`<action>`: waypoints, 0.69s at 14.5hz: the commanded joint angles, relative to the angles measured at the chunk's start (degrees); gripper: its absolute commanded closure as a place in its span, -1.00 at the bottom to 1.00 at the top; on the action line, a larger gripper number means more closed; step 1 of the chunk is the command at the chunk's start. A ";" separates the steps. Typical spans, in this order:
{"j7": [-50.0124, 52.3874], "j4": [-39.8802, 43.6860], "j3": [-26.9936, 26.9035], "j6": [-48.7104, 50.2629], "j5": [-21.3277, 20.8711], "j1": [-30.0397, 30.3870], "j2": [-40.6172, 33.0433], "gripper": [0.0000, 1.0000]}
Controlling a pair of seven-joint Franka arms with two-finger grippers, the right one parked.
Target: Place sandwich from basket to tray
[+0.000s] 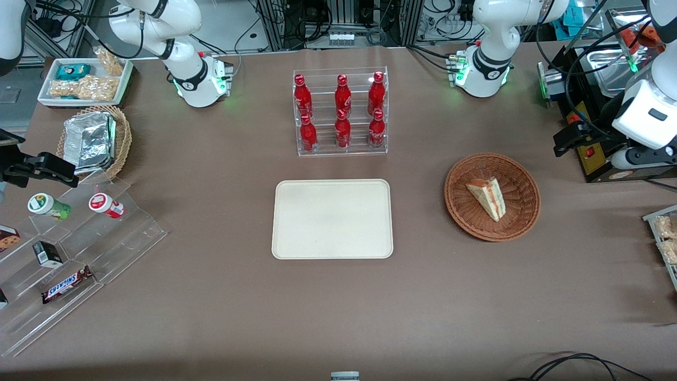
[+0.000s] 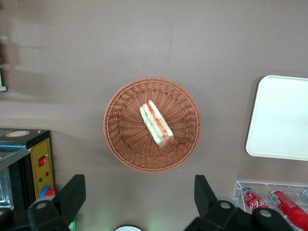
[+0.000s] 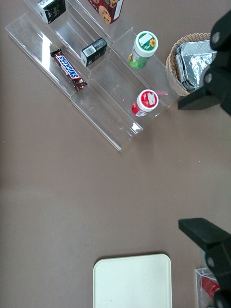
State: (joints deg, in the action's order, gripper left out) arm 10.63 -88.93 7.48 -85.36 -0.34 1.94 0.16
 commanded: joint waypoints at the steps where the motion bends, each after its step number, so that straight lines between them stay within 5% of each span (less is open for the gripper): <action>1: -1.05 -0.20 -0.01 1.25 0.60 0.26 -1.04 -1.00; 10: 6.84 -6.51 -1.77 -0.06 0.51 1.40 4.22 -1.00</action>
State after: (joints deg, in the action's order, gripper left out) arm 13.70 -92.87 5.85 -84.65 -0.40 2.51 2.46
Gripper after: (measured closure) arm 0.000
